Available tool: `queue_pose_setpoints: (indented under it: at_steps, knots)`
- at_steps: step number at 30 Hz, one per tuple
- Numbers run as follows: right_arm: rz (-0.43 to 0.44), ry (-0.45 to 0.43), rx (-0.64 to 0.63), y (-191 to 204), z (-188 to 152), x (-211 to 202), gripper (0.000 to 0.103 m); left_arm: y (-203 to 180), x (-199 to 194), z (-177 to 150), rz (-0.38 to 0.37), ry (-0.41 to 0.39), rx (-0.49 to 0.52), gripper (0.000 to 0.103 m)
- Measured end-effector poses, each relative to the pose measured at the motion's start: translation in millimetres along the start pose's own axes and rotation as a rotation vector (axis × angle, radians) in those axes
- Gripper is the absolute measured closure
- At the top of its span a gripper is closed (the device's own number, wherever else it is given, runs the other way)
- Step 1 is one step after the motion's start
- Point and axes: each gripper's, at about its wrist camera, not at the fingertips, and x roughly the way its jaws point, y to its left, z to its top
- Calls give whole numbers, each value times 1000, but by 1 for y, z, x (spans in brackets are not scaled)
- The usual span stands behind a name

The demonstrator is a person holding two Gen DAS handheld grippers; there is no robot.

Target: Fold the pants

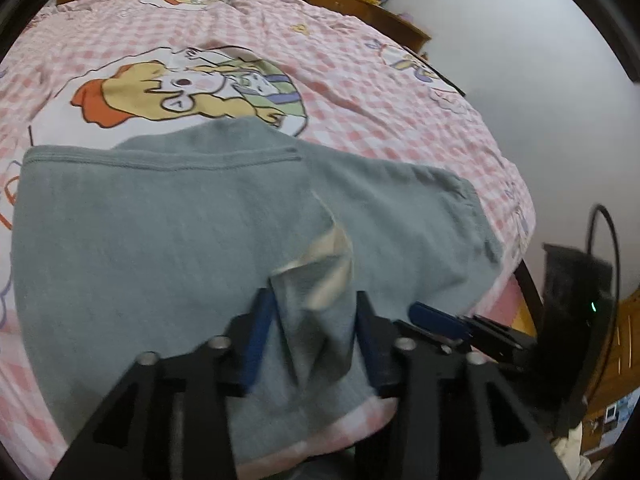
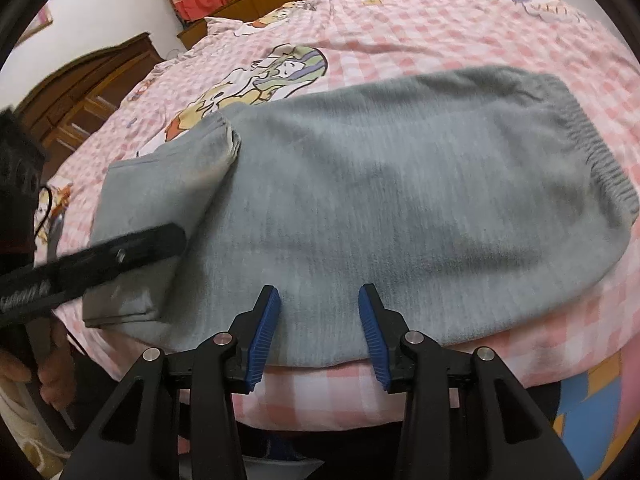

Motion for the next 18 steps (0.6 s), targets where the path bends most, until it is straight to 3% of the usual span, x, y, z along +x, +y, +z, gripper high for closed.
queue_pose_setpoints:
  at_steps: [5,9,13,18]
  knots:
    - [22,-5,22,-4,-1,2,60,-9,-8,-8,48,-4,71,53]
    - [5,-5,-20,6,-3,2,48,0,-24,-13,63,-40,50,49]
    - [-37,-3,-53,15,-1,3,46,14,-38,-12,117,-98,20,45]
    - [-28,8,-25,13,4,-2,46,15,-25,-9,176,-98,39,45]
